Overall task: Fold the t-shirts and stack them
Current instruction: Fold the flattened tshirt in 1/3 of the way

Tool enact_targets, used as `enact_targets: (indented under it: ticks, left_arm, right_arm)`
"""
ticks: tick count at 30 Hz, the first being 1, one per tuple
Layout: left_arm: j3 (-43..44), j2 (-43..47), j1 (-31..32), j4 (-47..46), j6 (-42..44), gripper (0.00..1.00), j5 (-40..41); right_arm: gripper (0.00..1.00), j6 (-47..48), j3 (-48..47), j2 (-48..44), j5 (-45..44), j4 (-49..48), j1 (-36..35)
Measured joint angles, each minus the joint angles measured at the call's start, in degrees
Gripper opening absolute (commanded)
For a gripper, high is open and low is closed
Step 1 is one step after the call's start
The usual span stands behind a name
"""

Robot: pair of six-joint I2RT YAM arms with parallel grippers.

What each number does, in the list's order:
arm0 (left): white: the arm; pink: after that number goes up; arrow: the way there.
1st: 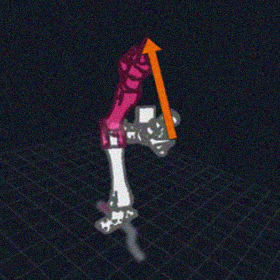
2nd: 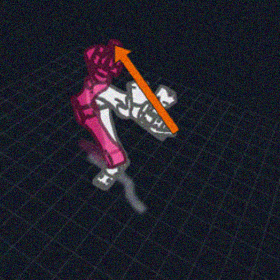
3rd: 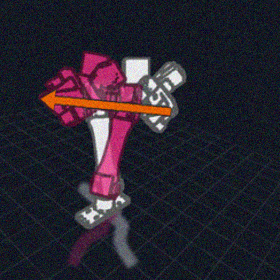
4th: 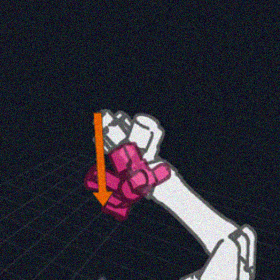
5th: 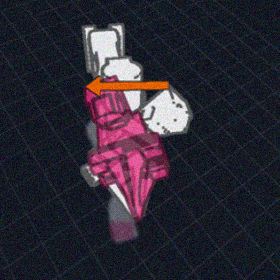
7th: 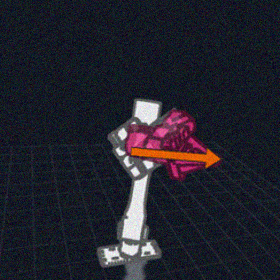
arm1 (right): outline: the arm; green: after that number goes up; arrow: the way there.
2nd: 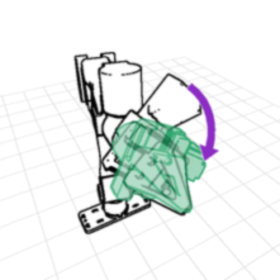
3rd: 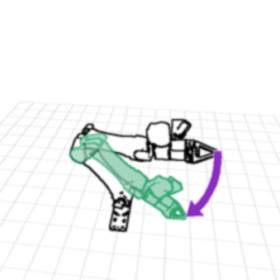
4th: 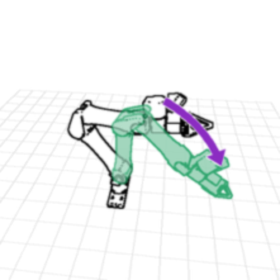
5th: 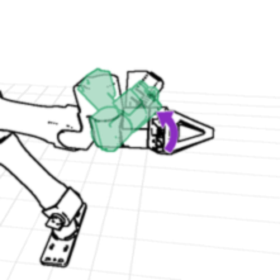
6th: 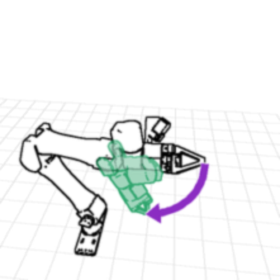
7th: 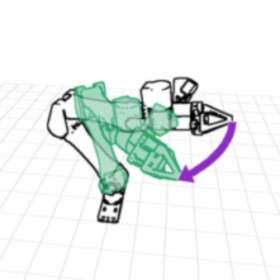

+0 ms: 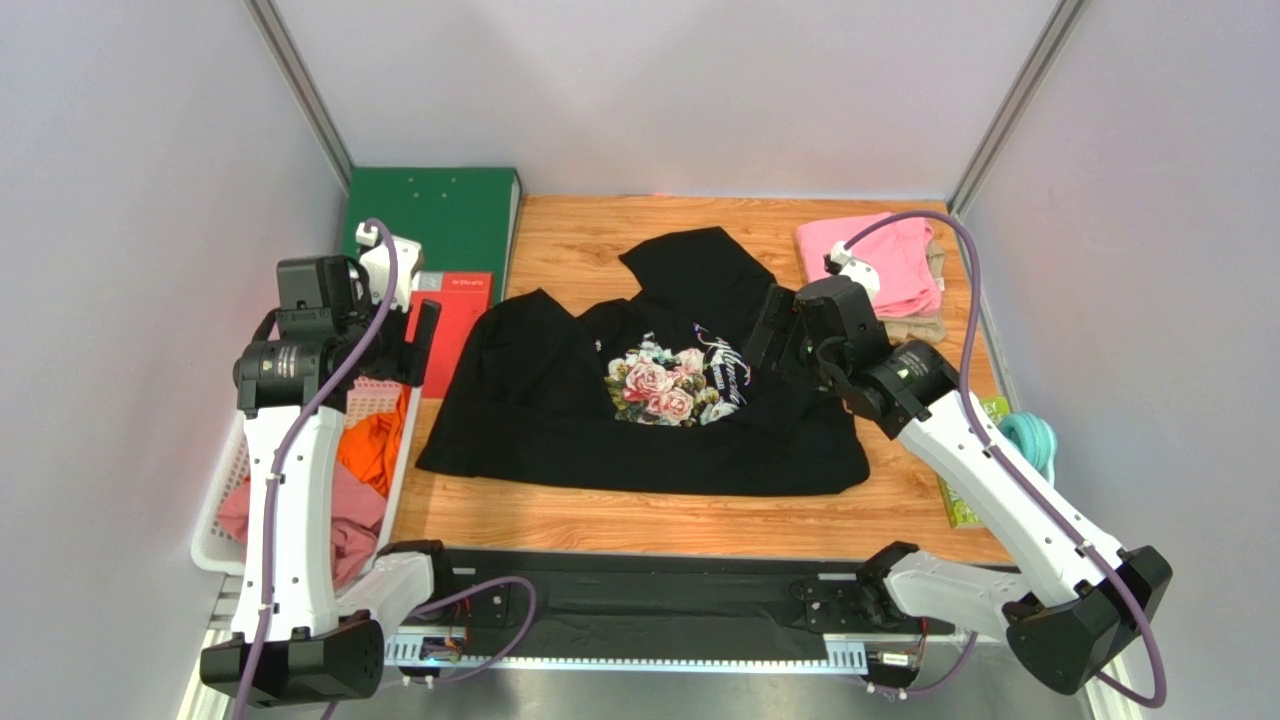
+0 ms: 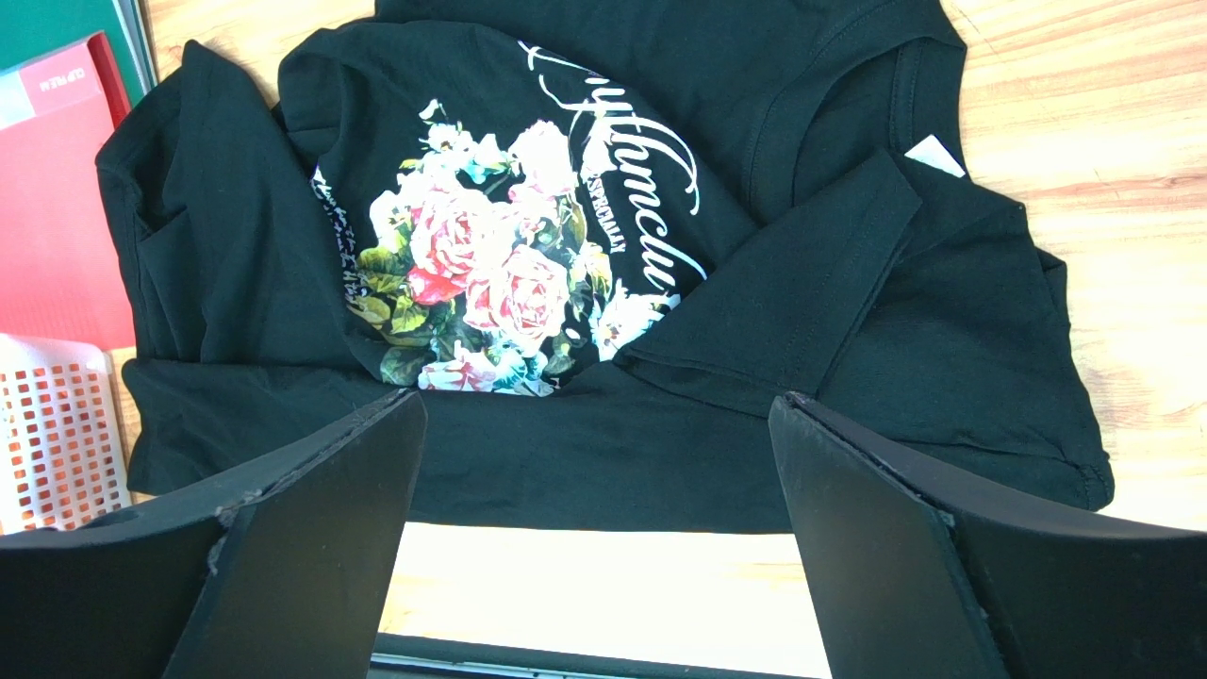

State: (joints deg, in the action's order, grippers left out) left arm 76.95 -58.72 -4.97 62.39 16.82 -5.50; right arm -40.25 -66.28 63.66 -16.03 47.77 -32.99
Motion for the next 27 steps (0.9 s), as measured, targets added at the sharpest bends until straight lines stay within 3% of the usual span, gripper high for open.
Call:
enact_targets:
  ticks: [27]
  left_arm:
    - [-0.3, 2.1, 0.0, 0.9, 0.4, 0.84, 1.0]
  right_arm:
    - [1.00, -0.2, 0.0, 0.0, 0.0, 0.0, 0.0]
